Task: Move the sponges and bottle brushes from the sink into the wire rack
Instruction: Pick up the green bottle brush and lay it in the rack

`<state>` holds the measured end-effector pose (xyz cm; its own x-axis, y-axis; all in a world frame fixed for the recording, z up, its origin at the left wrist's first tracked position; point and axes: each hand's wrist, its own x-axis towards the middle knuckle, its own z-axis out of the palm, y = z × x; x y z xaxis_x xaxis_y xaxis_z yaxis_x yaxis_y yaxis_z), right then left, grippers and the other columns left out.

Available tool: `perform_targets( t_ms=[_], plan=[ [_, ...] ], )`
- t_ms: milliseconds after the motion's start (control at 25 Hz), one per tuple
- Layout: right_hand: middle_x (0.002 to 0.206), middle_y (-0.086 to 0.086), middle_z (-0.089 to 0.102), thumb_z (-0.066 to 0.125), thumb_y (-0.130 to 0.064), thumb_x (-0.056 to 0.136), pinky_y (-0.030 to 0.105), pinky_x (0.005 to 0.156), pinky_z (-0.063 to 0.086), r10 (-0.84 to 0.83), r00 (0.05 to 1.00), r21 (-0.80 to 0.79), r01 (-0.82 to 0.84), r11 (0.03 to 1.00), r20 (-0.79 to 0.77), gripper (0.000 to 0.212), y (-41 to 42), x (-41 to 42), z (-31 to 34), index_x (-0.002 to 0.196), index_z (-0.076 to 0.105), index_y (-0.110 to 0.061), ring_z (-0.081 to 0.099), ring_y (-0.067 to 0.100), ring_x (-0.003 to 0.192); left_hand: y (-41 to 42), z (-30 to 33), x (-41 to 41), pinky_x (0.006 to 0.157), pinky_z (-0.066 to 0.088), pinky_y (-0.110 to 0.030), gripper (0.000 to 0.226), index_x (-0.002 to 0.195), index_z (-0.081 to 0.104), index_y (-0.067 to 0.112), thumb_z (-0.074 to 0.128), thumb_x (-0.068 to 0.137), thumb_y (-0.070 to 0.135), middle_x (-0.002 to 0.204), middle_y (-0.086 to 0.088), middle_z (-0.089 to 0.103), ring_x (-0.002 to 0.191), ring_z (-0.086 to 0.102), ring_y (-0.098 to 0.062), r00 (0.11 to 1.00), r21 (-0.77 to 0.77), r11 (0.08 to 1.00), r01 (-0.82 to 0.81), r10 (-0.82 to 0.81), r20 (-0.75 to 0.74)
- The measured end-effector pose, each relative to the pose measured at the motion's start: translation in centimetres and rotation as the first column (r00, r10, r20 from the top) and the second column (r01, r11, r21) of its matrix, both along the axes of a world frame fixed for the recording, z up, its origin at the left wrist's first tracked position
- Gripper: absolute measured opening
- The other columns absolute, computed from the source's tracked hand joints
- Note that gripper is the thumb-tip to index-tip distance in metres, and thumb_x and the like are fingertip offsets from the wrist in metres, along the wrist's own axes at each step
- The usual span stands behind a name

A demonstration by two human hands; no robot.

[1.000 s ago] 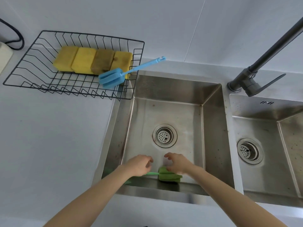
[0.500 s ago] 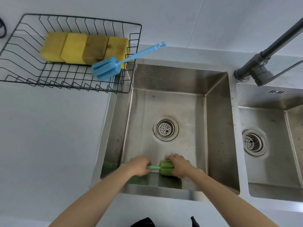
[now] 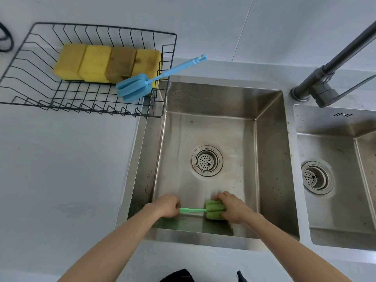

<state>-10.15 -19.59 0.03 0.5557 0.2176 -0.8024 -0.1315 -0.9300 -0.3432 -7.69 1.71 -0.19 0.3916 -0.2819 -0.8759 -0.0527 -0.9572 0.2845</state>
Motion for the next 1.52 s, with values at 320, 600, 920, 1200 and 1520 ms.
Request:
perform_targets(
  t_ms=[320,600,920,1200,1520],
  plan=[
    [0.127,0.008,0.045,0.054,-0.004,0.080,0.033,0.099,0.040,-0.093,0.988,0.042,0.089,0.995,0.121,0.051,-1.9,0.2,1.9,0.128,0.043,-0.018,0.047,0.026,0.116,0.6,2.4,1.3,0.088,0.044,-0.028,0.032,0.115,0.060,0.010,0.056,0.085,0.020,0.120,-0.011,0.062,0.106,0.057,-0.022,0.997,-0.152,0.987,-0.045,0.054,0.060],
    [0.127,0.010,0.045,0.056,-0.008,0.080,0.036,0.098,0.043,-0.132,0.967,0.045,0.126,0.991,0.219,0.054,-1.9,0.8,4.0,0.131,0.040,-0.016,0.047,0.029,0.118,1.9,6.7,3.3,0.050,0.037,-0.003,0.005,0.082,0.067,0.024,0.065,0.080,0.019,0.062,0.013,0.063,0.054,0.052,0.006,0.889,-0.438,0.832,-0.340,0.437,0.139],
    [0.134,0.011,0.042,0.054,-0.006,0.081,0.032,0.099,0.040,-0.159,0.942,0.089,0.139,0.986,0.295,0.061,-0.3,1.5,6.3,0.138,0.033,-0.014,0.047,0.029,0.122,2.3,11.0,3.7,0.063,0.038,-0.022,0.013,0.068,0.064,0.030,0.068,0.076,0.021,0.063,0.012,0.067,0.069,0.054,-0.007,0.796,-0.575,0.749,-0.329,0.547,0.257],
    [0.143,0.008,0.040,0.059,-0.033,0.085,0.036,0.111,0.028,-0.136,0.942,0.070,0.120,0.990,0.308,0.066,1.1,2.1,8.7,0.141,0.028,-0.016,0.040,0.028,0.130,2.4,13.9,3.8,0.044,0.037,-0.007,0.017,0.069,0.061,0.030,0.067,0.078,0.017,0.052,0.017,0.065,0.046,0.051,0.009,0.753,-0.646,0.699,-0.307,0.593,0.284],
    [0.120,0.003,0.065,0.056,-0.020,0.088,0.023,0.094,0.040,-0.304,0.814,0.384,0.109,0.917,0.495,0.032,4.6,3.7,12.9,0.120,0.058,-0.015,0.058,0.018,0.110,1.7,16.1,4.8,0.049,0.040,-0.008,0.016,0.068,0.060,0.034,0.070,0.076,0.024,0.065,0.014,0.059,0.055,0.052,0.001,0.759,-0.619,0.773,-0.139,0.485,0.435]
  ],
)
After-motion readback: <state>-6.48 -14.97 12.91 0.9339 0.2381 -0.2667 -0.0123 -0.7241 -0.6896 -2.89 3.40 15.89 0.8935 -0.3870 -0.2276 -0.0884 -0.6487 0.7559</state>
